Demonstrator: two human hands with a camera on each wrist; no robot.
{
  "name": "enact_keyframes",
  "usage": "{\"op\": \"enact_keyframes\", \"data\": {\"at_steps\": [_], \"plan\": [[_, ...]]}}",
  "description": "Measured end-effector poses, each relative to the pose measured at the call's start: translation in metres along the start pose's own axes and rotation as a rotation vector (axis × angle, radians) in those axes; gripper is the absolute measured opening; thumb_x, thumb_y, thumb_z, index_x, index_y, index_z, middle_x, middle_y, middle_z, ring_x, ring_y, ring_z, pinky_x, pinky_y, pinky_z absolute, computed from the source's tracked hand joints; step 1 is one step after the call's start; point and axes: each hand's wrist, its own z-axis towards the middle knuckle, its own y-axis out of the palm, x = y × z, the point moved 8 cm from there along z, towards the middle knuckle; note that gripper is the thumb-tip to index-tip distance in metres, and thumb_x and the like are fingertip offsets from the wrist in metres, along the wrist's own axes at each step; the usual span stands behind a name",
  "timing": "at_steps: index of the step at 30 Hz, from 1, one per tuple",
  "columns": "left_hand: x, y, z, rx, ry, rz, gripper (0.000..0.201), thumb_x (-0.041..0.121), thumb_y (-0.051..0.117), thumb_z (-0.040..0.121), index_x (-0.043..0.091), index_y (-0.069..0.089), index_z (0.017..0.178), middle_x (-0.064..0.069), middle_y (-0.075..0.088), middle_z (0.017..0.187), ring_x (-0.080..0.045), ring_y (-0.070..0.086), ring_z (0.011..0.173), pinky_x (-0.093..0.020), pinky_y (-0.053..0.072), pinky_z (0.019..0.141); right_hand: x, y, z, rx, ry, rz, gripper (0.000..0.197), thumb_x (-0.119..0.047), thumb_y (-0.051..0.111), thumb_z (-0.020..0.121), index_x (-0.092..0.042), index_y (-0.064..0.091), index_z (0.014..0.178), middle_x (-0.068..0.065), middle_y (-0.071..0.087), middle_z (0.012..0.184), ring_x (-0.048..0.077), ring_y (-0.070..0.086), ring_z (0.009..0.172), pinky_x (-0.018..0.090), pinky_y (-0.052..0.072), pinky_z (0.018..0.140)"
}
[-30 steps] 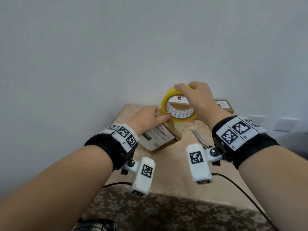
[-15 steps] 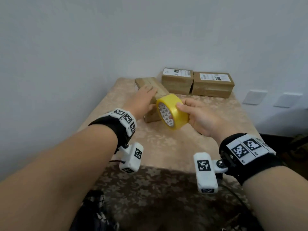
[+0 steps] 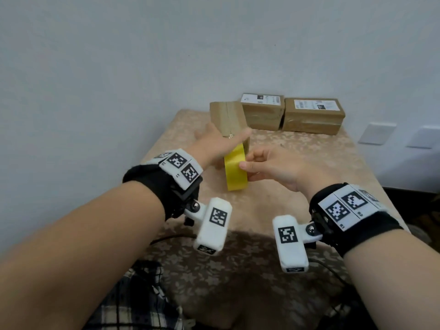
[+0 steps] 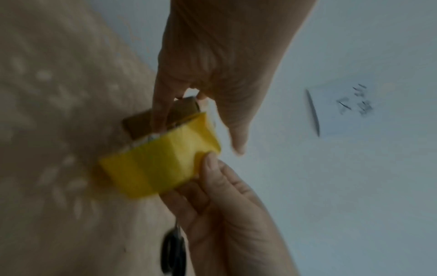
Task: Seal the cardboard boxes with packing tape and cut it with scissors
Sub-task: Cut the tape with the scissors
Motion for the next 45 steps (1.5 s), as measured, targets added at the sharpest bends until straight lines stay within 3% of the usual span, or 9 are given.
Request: {"op": "enact_keyframes", "data": {"at_steps": [2,6,11,15,21,26,33,37,45], "plan": [[-0.003,0.012,-0.006,-0.052,0.003,-0.039,0.120,0.064,0.072,0.047,0.025,0.015,0.145,-0.010,0.044,0.133,-0.026,0.048,0.118,-0.040,0.048,0.095,-0.001,-0.001,-0.003,-0.008,0.012,-0.034,0.004,-0.007,0.064,0.089,-0.003,0.066,0.091,0.011,0.068,0.092,0.018,0.065,0.084,0.026,0.056,0.080],[0.008,0.006,-0.007,-0.025,0.212,-0.078,0.081,0.019,0.072,0.074,0.016,0.028,0.142,-0.003,0.054,0.119,-0.020,0.056,0.104,-0.034,0.049,0.090,0.010,-0.063,-0.009,0.362,0.163,-0.624,0.018,-0.003,0.051,0.091,-0.004,0.067,0.099,0.010,0.064,0.080,0.024,0.062,0.075,0.032,0.052,0.065],[0.012,0.002,-0.001,-0.013,0.329,-0.022,0.070,0.020,0.071,0.076,0.019,0.038,0.138,-0.002,0.057,0.122,-0.018,0.058,0.103,-0.029,0.047,0.082,0.050,-0.084,-0.024,0.308,0.503,-1.137,0.014,-0.019,0.048,0.096,-0.011,0.050,0.107,0.006,0.052,0.073,0.024,0.051,0.068,0.028,0.038,0.052],[0.010,0.003,0.005,0.094,0.344,-0.059,0.061,0.028,0.070,0.077,0.022,0.044,0.132,0.005,0.059,0.117,-0.014,0.057,0.101,-0.026,0.044,0.078,0.052,-0.086,-0.014,0.372,0.449,-1.132,0.032,-0.020,0.050,0.096,-0.001,0.047,0.121,0.012,0.062,0.097,0.023,0.048,0.071,0.028,0.033,0.051],[0.018,-0.004,0.017,0.132,0.353,-0.115,0.039,0.030,0.068,0.082,0.020,0.053,0.116,0.007,0.055,0.105,-0.011,0.055,0.095,-0.025,0.045,0.076,0.051,-0.095,-0.011,0.471,0.432,-1.102,0.024,-0.023,0.053,0.094,-0.002,0.058,0.101,0.003,0.045,0.065,0.024,0.049,0.067,0.029,0.041,0.064],[0.028,0.001,0.020,0.168,0.384,-0.094,0.020,0.032,0.068,0.081,0.025,0.055,0.094,0.009,0.056,0.099,-0.011,0.055,0.095,-0.028,0.045,0.077,0.046,-0.091,-0.007,0.388,0.454,-1.091,0.043,-0.019,0.055,0.094,-0.009,0.043,0.135,0.018,0.062,0.107,0.032,0.061,0.092,0.036,0.050,0.072],[0.028,0.001,0.019,0.127,0.359,-0.102,0.019,0.030,0.067,0.083,0.020,0.058,0.097,0.007,0.057,0.098,-0.010,0.053,0.092,-0.022,0.039,0.073,0.029,-0.116,-0.026,0.756,0.268,-0.598,0.029,-0.016,0.060,0.091,-0.007,0.045,0.115,0.011,0.056,0.100,0.029,0.055,0.085,0.036,0.047,0.069],[0.027,0.000,0.017,0.051,0.320,-0.188,0.029,0.027,0.069,0.082,0.014,0.064,0.108,0.004,0.061,0.102,-0.011,0.058,0.095,-0.021,0.043,0.078,0.005,-0.110,-0.030,0.793,-0.008,-0.267,0.038,-0.009,0.057,0.092,-0.017,0.046,0.128,0.004,0.058,0.104,0.015,0.054,0.083,0.020,0.038,0.057],[0.045,0.005,0.006,-0.031,0.426,-0.144,0.037,0.023,0.071,0.081,0.012,0.065,0.116,0.005,0.059,0.114,-0.003,0.051,0.105,-0.016,0.035,0.087,-0.036,-0.075,0.015,0.683,-0.214,-0.340,0.043,-0.020,0.067,0.088,-0.022,0.057,0.129,0.003,0.064,0.120,0.017,0.058,0.111,0.035,0.044,0.100]]}}
